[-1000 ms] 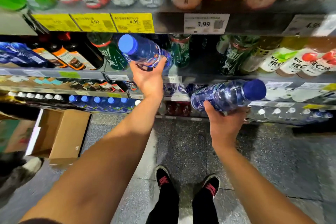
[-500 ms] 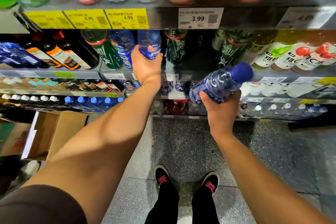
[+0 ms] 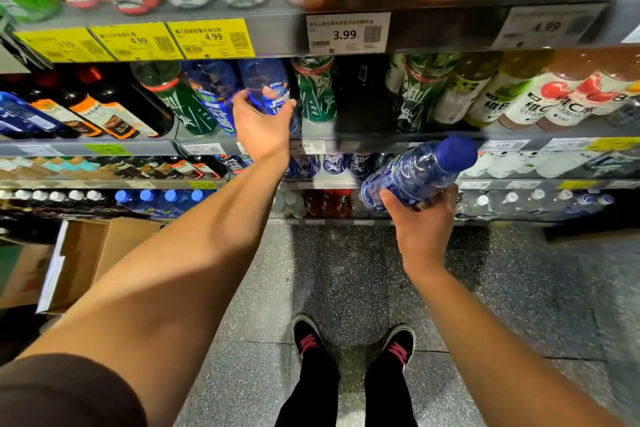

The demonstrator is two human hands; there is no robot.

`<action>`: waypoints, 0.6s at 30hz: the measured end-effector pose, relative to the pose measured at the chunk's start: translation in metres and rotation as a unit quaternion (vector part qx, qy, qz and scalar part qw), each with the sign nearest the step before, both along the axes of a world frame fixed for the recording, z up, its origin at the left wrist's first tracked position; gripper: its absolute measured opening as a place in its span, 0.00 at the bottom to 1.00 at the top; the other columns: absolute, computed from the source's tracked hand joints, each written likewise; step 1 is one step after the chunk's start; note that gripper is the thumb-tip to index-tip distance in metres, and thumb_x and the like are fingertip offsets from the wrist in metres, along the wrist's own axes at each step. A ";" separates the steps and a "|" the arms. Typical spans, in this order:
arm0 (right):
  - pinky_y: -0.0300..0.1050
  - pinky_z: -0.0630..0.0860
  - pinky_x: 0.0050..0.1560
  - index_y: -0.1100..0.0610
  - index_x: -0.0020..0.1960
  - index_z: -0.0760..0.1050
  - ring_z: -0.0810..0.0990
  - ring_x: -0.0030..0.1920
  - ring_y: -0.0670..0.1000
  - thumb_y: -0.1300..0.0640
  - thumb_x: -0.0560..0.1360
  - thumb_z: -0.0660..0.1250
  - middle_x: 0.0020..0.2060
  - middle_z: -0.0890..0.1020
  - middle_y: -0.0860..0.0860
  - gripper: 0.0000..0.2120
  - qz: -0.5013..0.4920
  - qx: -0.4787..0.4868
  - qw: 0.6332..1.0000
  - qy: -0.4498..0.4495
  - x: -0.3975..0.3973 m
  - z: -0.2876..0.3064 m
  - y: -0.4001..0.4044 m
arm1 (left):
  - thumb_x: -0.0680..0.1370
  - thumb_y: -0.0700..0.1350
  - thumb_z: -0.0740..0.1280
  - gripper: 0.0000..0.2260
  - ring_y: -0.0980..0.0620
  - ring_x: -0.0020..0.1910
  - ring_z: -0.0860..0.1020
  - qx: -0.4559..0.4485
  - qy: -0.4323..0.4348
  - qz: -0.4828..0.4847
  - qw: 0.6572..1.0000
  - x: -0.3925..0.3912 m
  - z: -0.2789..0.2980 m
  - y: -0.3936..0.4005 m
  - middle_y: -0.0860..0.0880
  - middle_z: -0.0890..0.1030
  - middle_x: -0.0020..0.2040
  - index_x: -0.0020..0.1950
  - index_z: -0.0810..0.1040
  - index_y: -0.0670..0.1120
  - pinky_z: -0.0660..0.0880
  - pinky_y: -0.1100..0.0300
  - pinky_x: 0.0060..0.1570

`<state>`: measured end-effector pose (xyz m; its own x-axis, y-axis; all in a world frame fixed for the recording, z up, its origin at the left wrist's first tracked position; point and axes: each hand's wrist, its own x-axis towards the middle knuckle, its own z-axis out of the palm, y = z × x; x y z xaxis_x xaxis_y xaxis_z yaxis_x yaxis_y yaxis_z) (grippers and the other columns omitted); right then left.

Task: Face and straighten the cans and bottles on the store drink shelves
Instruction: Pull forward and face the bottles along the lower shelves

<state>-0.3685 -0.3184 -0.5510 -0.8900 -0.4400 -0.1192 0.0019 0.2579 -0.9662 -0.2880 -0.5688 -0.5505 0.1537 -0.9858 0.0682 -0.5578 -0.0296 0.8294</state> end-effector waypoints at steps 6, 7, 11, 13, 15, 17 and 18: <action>0.46 0.78 0.61 0.55 0.66 0.67 0.82 0.56 0.45 0.59 0.67 0.80 0.58 0.81 0.48 0.33 -0.018 -0.007 1.000 -0.015 -0.007 -0.008 0.008 | 0.64 0.53 0.79 0.24 0.46 0.43 0.73 -0.074 0.054 0.016 0.996 -0.009 0.005 0.027 0.49 0.73 0.43 0.48 0.70 0.46 0.71 0.53 0.48; 0.47 0.78 0.61 0.56 0.66 0.68 0.82 0.56 0.46 0.59 0.66 0.80 0.58 0.81 0.49 0.33 -0.018 -0.009 1.000 -0.018 -0.008 -0.008 0.009 | 0.66 0.51 0.79 0.21 0.46 0.42 0.73 -0.078 0.069 -0.005 0.995 -0.014 0.004 0.035 0.48 0.73 0.42 0.47 0.70 0.46 0.72 0.52 0.49; 0.29 0.74 0.55 0.54 0.64 0.68 0.80 0.51 0.36 0.61 0.67 0.79 0.54 0.81 0.44 0.31 -0.016 -0.010 1.000 -0.014 -0.010 -0.006 0.014 | 0.70 0.49 0.78 0.28 0.47 0.57 0.76 0.016 0.083 -0.070 0.994 -0.043 0.003 0.049 0.44 0.78 0.58 0.65 0.73 0.41 0.69 0.57 0.61; 0.25 0.72 0.52 0.51 0.63 0.67 0.79 0.49 0.33 0.62 0.68 0.79 0.53 0.79 0.40 0.31 -0.018 -0.009 1.000 -0.006 -0.012 -0.006 0.020 | 0.72 0.51 0.76 0.35 0.46 0.67 0.73 0.057 0.045 -0.079 0.994 -0.056 0.006 0.046 0.44 0.76 0.68 0.74 0.66 0.41 0.65 0.59 0.65; 0.25 0.72 0.52 0.48 0.62 0.66 0.79 0.50 0.33 0.62 0.68 0.79 0.53 0.79 0.38 0.31 -0.022 -0.009 1.000 -0.007 -0.015 -0.007 0.024 | 0.72 0.53 0.76 0.38 0.45 0.70 0.72 0.074 0.011 -0.072 0.995 -0.066 0.009 0.040 0.45 0.74 0.71 0.76 0.64 0.42 0.64 0.58 0.66; 0.25 0.72 0.51 0.49 0.62 0.67 0.79 0.49 0.33 0.62 0.68 0.79 0.52 0.79 0.39 0.30 -0.023 -0.006 1.000 -0.011 -0.017 -0.009 0.030 | 0.71 0.54 0.76 0.37 0.44 0.68 0.74 0.064 -0.010 -0.061 0.996 -0.072 0.011 0.035 0.44 0.75 0.70 0.74 0.67 0.41 0.68 0.56 0.64; 0.24 0.72 0.51 0.52 0.63 0.68 0.79 0.49 0.33 0.62 0.67 0.79 0.52 0.79 0.39 0.30 -0.022 -0.003 1.000 -0.011 -0.018 -0.010 0.033 | 0.71 0.53 0.76 0.35 0.44 0.66 0.75 0.059 -0.019 -0.055 0.997 -0.074 0.011 0.034 0.43 0.77 0.68 0.72 0.68 0.40 0.69 0.55 0.62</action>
<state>-0.3870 -0.2853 -0.5606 -0.9061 -0.4004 -0.1366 0.0348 0.2513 -0.9673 -0.3616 -0.5349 -0.5399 0.0436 -0.9981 -0.0445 -0.5945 -0.0617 0.8017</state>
